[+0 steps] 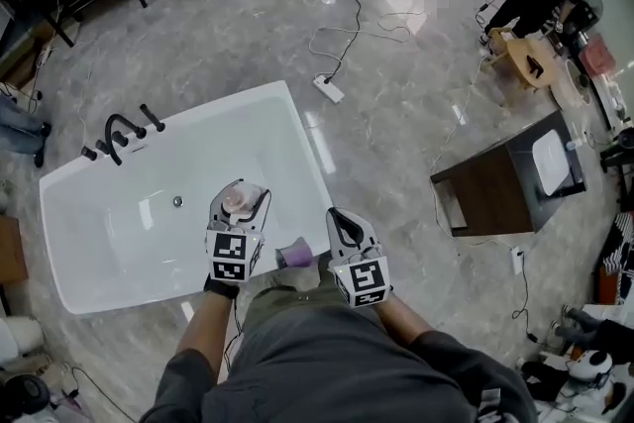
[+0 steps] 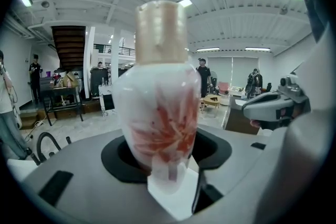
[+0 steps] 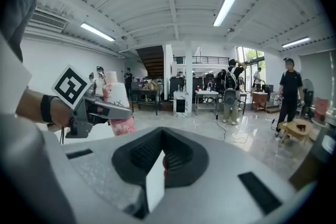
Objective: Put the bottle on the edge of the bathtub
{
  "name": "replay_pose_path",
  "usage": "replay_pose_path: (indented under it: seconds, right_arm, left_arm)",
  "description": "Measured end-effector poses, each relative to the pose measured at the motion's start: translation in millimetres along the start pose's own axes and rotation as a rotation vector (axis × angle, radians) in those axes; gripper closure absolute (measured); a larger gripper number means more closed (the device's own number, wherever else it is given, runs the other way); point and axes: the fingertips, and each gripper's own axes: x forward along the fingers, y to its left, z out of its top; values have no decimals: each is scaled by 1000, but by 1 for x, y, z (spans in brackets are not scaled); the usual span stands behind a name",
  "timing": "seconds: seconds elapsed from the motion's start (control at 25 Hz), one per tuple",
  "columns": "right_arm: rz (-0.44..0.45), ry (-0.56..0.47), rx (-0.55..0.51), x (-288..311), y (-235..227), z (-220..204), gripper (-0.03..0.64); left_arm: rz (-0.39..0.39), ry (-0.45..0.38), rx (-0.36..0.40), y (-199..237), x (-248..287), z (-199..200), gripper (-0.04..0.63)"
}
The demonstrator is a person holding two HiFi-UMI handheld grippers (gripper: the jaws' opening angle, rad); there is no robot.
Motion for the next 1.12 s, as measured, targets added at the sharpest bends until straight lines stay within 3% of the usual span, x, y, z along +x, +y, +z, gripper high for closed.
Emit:
replay_pose_path:
  seconds: [0.24, 0.64, 1.12]
  right_arm:
    - [61, 56, -3, 52, -46, -15, 615]
    - [69, 158, 41, 125, -116, -62, 615]
    - [41, 315, 77, 143, -163, -137, 615]
  left_arm:
    - [56, 30, -44, 32, 87, -9, 362]
    - [117, 50, -83, 98, 236, -39, 362]
    - [182, 116, -75, 179, 362, -102, 362]
